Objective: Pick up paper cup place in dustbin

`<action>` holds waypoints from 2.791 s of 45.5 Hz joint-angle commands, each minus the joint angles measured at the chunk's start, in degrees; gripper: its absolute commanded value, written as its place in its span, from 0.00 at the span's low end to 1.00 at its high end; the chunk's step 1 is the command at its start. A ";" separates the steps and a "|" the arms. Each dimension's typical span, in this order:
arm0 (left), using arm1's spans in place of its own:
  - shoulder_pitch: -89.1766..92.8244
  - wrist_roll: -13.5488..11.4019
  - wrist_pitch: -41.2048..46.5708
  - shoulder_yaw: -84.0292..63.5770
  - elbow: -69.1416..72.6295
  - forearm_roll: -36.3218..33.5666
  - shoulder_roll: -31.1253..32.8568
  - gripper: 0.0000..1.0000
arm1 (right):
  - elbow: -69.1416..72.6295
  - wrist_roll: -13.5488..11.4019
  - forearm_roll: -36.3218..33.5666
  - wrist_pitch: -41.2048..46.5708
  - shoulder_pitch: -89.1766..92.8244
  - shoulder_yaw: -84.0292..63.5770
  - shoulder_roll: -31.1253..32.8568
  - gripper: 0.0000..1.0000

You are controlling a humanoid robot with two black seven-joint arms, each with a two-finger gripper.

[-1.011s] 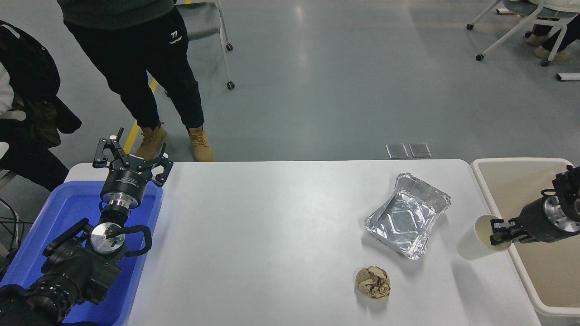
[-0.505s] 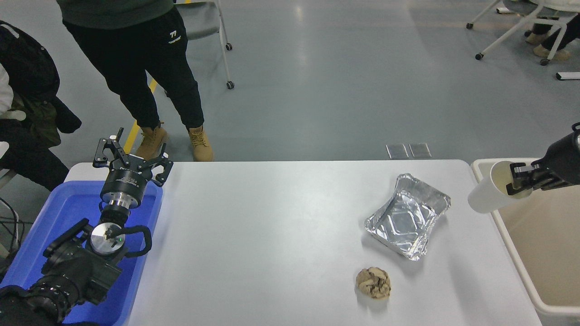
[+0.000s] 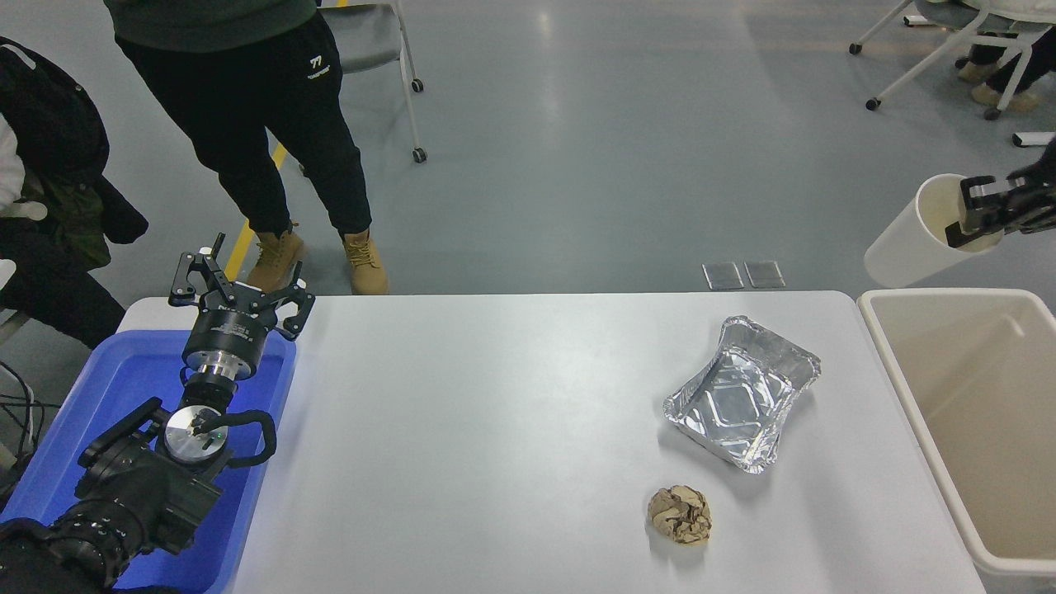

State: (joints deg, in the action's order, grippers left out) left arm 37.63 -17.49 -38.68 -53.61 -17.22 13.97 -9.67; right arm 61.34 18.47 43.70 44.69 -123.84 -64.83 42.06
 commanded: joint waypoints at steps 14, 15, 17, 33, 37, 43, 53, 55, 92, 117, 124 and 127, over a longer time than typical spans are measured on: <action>-0.02 0.00 0.01 0.00 -0.01 0.00 0.00 0.99 | -25.72 -0.19 -0.81 0.31 21.78 5.32 0.40 0.00; -0.02 0.00 0.01 0.00 -0.01 0.00 0.00 0.99 | -27.92 -0.28 -0.81 0.31 23.88 6.46 0.40 0.00; -0.02 0.00 0.01 0.00 -0.01 0.00 0.00 0.99 | -31.35 -0.37 -0.98 0.31 27.93 8.74 0.40 0.00; -0.02 0.00 0.01 0.00 -0.01 0.00 0.00 0.99 | -49.81 -3.09 -7.04 -13.13 52.11 14.64 -1.18 0.00; -0.02 0.00 0.01 0.00 -0.01 0.00 0.00 0.99 | -52.98 -6.07 -12.05 -16.38 57.03 14.64 -2.94 0.00; -0.02 0.00 0.01 0.00 -0.01 0.00 0.00 0.99 | -54.57 -10.90 -17.41 -23.93 62.48 14.99 -4.26 0.00; -0.02 0.00 0.01 0.00 -0.01 0.00 0.00 0.99 | -55.10 -16.62 -19.88 -33.52 70.48 19.12 -5.84 0.00; -0.02 0.00 0.01 0.00 -0.01 0.00 0.00 0.99 | -55.80 -17.42 -20.05 -34.84 72.24 20.00 -6.63 0.00; -0.02 0.00 0.01 0.00 -0.01 0.00 0.00 0.99 | -59.93 -18.74 -20.14 -45.83 87.45 35.74 -18.50 0.00; -0.02 0.00 0.01 0.00 -0.01 0.00 0.00 0.99 | -58.88 -18.65 -20.41 -45.22 85.61 35.82 -17.01 0.99; -0.02 0.00 0.01 0.00 -0.01 0.00 0.00 0.99 | -57.30 -18.65 -20.41 -45.04 83.15 35.47 -16.39 1.00; -0.02 0.00 0.01 0.00 -0.01 0.00 0.00 0.99 | -55.55 -18.65 -20.32 -44.96 81.04 34.86 -15.08 1.00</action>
State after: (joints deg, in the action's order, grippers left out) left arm 37.65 -17.49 -38.67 -53.61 -17.21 13.97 -9.67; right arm 2.75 -0.18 23.31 -0.58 -38.79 -29.11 25.00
